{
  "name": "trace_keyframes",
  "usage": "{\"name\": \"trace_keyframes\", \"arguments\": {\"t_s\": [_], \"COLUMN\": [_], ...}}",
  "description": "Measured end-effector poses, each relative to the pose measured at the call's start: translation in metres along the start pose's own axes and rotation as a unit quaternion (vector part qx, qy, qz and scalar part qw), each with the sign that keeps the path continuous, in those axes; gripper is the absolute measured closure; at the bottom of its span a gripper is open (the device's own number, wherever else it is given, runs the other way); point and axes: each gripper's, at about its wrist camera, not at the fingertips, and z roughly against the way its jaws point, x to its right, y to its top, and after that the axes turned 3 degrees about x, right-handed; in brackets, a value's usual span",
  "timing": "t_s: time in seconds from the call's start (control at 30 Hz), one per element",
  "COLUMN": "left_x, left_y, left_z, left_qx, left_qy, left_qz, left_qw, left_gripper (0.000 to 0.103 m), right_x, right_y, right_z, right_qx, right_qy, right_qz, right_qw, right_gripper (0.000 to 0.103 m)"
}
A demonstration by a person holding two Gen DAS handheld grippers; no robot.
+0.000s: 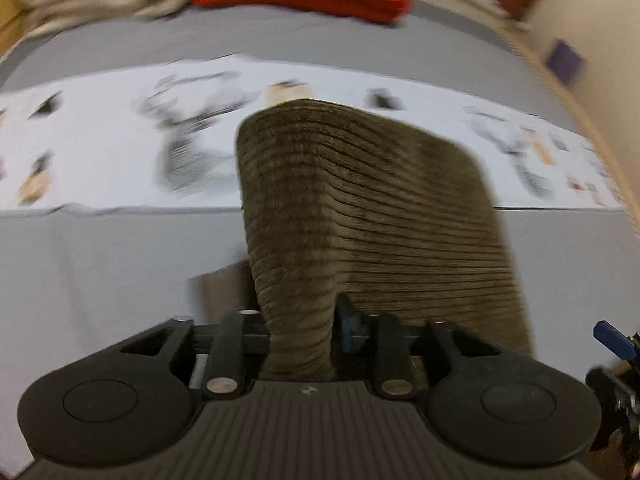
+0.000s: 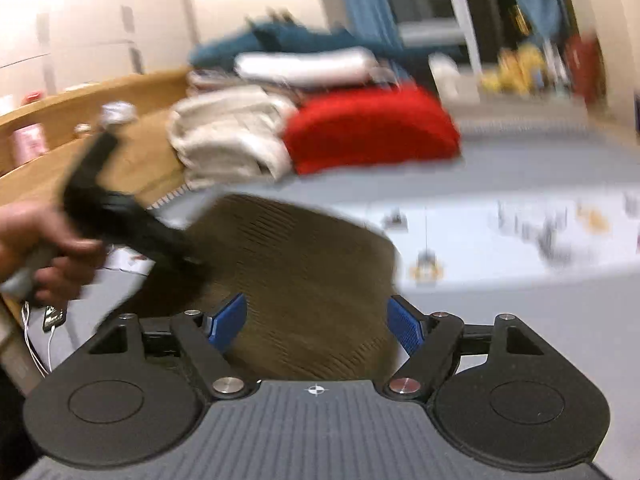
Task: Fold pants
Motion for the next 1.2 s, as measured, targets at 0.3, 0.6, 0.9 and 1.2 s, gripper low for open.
{"name": "trace_keyframes", "arguments": {"t_s": [0.3, 0.6, 0.9, 1.2], "left_x": [-0.066, -0.065, 0.0, 0.165], "left_y": [0.0, -0.01, 0.024, 0.045], "left_z": [-0.022, -0.073, -0.085, -0.079], "left_qx": [-0.04, -0.105, -0.092, -0.008], "left_qy": [0.029, 0.002, -0.021, -0.058], "left_qz": [0.105, 0.172, 0.153, -0.041], "left_qw": [0.9932, 0.9796, 0.9836, 0.9974], "left_gripper": [0.016, 0.016, 0.057, 0.064], "right_x": [0.017, -0.002, 0.024, 0.16], "right_y": [-0.024, -0.023, -0.001, 0.061], "right_z": [-0.109, -0.161, -0.142, -0.064], "right_qx": [-0.165, -0.239, -0.217, -0.144], "right_qy": [0.007, 0.051, 0.025, -0.119], "right_qz": [-0.174, -0.205, -0.206, -0.167], "right_qw": [0.971, 0.948, 0.954, 0.968], "right_gripper": [0.022, 0.01, 0.069, 0.071]}}
